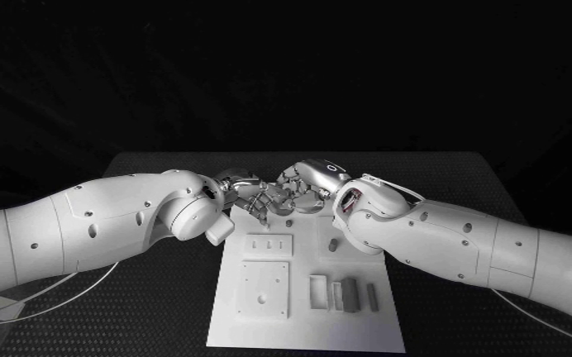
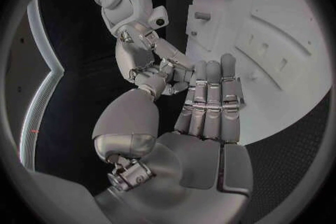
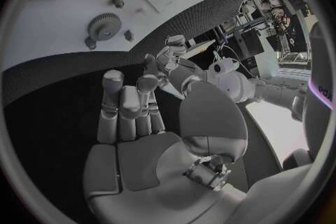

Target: Assemble the parts on the task board

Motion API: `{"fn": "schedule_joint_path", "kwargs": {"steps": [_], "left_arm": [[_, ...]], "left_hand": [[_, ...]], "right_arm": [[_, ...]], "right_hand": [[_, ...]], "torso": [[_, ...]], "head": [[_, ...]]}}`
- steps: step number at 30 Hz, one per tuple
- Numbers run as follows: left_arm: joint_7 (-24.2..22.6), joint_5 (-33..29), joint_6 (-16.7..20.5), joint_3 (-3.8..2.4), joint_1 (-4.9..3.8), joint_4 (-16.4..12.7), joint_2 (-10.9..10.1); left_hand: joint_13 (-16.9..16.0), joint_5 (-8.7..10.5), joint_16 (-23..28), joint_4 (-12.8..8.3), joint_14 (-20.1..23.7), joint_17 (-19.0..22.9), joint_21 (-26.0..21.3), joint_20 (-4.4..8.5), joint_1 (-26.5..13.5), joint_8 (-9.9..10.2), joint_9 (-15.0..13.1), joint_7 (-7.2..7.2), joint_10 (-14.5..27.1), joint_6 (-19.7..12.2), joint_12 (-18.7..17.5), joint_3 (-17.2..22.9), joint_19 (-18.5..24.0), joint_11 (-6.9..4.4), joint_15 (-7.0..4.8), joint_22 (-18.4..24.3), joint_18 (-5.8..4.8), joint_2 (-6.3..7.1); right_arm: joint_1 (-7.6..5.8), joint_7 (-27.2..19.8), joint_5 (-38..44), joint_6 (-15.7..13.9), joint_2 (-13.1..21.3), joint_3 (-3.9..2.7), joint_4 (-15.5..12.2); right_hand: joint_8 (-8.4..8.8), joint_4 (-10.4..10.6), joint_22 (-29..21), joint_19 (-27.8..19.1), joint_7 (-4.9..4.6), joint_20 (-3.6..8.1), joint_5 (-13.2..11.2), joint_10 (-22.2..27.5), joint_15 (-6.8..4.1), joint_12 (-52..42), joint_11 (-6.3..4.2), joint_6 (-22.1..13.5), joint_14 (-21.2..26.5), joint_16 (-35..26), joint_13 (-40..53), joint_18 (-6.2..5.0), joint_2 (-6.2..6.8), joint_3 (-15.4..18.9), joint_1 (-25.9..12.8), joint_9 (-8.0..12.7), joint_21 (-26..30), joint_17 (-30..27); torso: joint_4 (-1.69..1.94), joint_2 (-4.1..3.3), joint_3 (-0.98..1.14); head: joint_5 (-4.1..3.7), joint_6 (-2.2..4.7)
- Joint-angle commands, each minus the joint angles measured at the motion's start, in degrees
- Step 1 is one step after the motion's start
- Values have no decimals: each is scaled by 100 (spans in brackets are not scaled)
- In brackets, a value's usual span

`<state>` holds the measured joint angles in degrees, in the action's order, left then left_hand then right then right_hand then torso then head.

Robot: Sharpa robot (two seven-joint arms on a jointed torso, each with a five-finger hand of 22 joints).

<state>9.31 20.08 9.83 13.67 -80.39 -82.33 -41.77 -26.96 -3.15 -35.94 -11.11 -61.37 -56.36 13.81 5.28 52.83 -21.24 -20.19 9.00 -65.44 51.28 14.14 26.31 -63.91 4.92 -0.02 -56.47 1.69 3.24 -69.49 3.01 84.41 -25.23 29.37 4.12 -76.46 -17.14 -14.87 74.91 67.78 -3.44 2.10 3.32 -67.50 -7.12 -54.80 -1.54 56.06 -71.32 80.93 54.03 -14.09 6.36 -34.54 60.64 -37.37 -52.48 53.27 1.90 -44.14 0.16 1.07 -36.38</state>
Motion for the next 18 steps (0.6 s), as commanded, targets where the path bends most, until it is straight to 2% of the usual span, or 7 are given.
{"fn": "schedule_joint_path", "kwargs": {"steps": [1, 7, 18], "left_arm": [[-101, -57, -105, -13, -12, -37, 3], [-76, -66, -63, -13, -12, -29, -21], [177, -6, -83, -13, -12, -10, -49]], "left_hand": [[-6, 30, -21, 19, 29, 8, -31, 42, 43, 12, -4, 23, 20, 10, -33, 28, 10, -7, -8, -11, 76, 26], [-10, 33, -28, 52, 60, 20, -49, 35, -34, 38, 0, 44, 57, -35, -49, -19, 31, 11, 3, -27, 70, 157], [-29, 31, -52, 42, 105, 43, -92, 28, -206, 85, 3, 83, 147, -134, -78, -218, 60, 41, 12, -51, 79, 314]], "right_arm": [[10, 1, 66, 82, 8, 4, -1], [10, -17, 62, 64, 25, 4, 4], [20, -48, 36, -71, 74, 4, -35]], "right_hand": [[-13, -31, 89, -3, -142, 49, 11, -43, -53, 50, -4, 174, 8, -43, -15, -91, -67, -14, -2, -8, 46, 8], [59, -57, 79, -56, -167, 16, 11, -46, -33, 586, 21, 130, 45, -173, -402, -91, -56, -41, -10, -20, 123, -26], [66, -68, 85, -39, -165, 18, 11, -96, -36, 657, 19, 141, 36, -189, -460, -91, -65, -42, 2, -29, 122, -27]], "torso": [[0, 0, -4], [-3, 0, -8], [4, 2, -7]], "head": [[-2, -2], [-7, -5], [-8, -16]]}}
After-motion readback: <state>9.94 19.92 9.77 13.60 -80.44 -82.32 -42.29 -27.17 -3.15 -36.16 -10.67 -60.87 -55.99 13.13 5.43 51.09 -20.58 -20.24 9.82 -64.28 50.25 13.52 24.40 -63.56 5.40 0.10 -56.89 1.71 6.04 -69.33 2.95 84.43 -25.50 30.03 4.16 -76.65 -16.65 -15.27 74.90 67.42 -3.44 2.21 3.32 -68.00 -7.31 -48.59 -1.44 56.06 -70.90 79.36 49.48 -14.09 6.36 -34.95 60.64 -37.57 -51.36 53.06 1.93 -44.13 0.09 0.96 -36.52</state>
